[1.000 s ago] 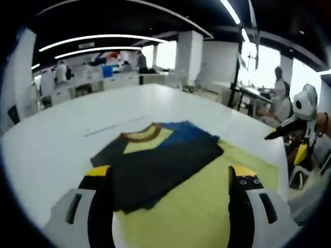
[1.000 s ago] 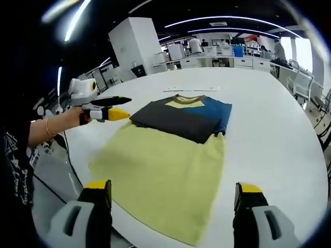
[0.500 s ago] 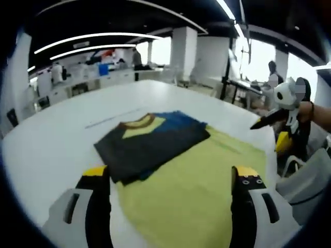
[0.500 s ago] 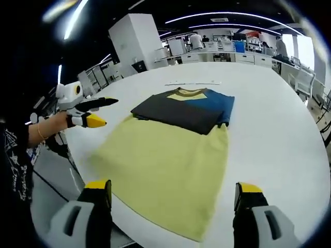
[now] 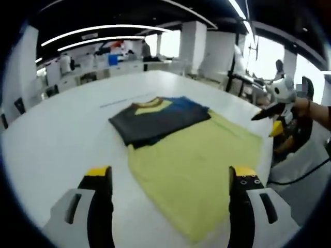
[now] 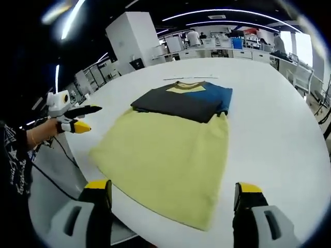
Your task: Fold the garment on the visible template until the final outline fits inside the template.
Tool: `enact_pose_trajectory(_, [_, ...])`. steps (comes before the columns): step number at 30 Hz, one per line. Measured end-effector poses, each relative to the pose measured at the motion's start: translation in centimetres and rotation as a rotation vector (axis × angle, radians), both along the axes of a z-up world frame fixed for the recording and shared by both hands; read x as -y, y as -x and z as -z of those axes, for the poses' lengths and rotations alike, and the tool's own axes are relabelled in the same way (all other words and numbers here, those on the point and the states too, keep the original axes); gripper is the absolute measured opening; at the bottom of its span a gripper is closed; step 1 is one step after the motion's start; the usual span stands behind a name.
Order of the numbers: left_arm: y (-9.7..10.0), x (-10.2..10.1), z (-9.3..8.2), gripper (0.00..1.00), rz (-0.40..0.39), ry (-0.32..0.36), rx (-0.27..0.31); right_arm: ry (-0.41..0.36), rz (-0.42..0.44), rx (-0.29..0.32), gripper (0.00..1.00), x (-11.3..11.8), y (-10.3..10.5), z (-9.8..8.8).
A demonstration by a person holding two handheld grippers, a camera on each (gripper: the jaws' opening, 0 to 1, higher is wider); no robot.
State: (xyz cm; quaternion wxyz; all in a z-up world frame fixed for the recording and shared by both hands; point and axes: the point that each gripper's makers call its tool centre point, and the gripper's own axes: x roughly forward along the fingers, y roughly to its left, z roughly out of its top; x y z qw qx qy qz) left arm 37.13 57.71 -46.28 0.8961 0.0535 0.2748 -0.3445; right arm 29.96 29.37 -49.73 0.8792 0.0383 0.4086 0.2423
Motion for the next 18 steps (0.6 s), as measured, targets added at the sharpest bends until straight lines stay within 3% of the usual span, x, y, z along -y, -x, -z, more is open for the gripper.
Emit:
enact_pose_trajectory(9, [2.2,-1.0,1.1,0.81,-0.007,-0.022,-0.038,0.004,-0.003,-0.011,0.96,-0.3,0.8,0.7])
enact_pose_trajectory(18, [5.1,-2.3,3.0,0.74,-0.015,-0.059,-0.12,0.007,0.015,-0.018,0.9,-0.2,1.4,1.3])
